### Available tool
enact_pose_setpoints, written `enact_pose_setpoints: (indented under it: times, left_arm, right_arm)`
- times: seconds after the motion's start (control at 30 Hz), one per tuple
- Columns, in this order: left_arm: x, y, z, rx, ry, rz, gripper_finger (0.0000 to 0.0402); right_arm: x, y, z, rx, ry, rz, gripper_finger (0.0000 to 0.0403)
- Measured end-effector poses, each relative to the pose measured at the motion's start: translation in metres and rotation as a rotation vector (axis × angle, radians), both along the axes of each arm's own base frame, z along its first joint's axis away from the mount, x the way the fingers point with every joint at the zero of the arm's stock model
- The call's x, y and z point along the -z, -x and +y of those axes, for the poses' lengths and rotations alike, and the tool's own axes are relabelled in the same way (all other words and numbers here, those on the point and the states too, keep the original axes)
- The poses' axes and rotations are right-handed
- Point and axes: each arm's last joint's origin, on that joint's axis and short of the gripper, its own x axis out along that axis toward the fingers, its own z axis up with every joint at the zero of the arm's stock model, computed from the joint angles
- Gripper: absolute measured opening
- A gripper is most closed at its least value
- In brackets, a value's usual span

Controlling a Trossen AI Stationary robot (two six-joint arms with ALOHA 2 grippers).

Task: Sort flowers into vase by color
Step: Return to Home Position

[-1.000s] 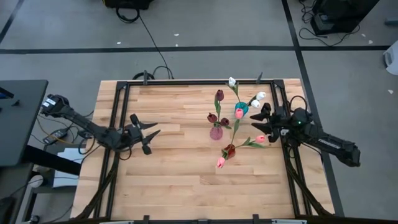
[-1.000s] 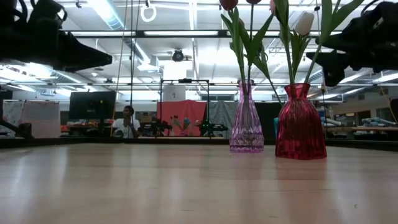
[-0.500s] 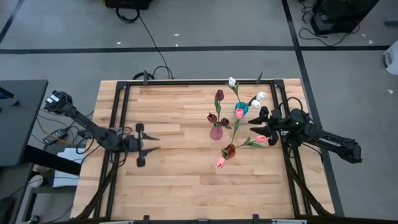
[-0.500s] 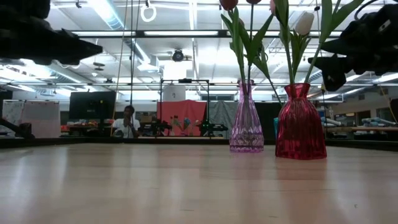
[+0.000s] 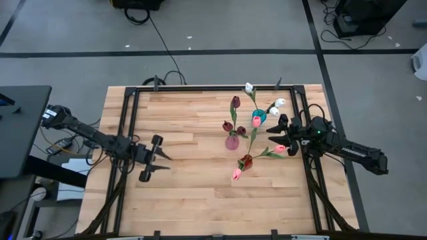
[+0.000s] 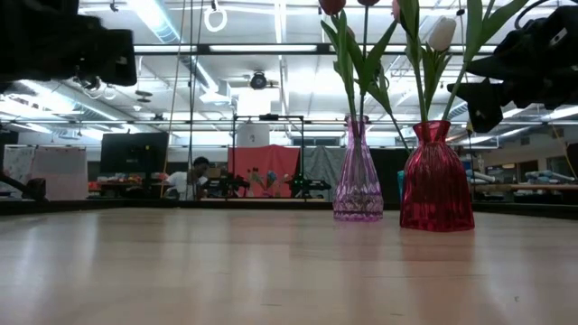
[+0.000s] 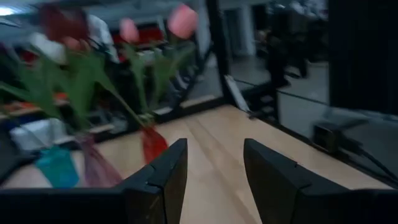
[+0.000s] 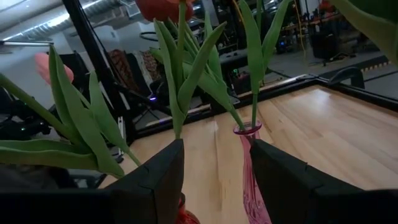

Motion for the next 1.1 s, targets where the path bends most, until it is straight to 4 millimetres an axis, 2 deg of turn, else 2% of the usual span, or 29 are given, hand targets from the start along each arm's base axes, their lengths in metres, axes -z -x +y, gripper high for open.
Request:
enact_pose_setpoints:
  times: [0.17, 0.67, 0.93, 1.1]
  left_arm:
    - [-0.003, -0.001, 0.003, -0.092, 0.02, -0.029, 0.0163]
    - [-0.006, 0.005, 0.006, -0.082, 0.021, -0.036, 0.0163]
    - [0.012, 0.018, 0.012, -0.105, -0.065, 0.16, 0.0163]
    - [0.013, 0.023, 0.015, -0.105, -0.065, 0.161, 0.0163]
  right_arm:
    - [0.0, 0.0, 0.0, -0.001, 0.0, 0.0, 0.0197]
    - [0.0, 0.0, 0.0, 0.0, 0.0, 0.0, 0.0197]
    - [0.0, 0.0, 0.0, -0.002, 0.0, 0.0, 0.0197]
    - [0.0, 0.0, 0.0, -0.002, 0.0, 0.0, 0.0197]
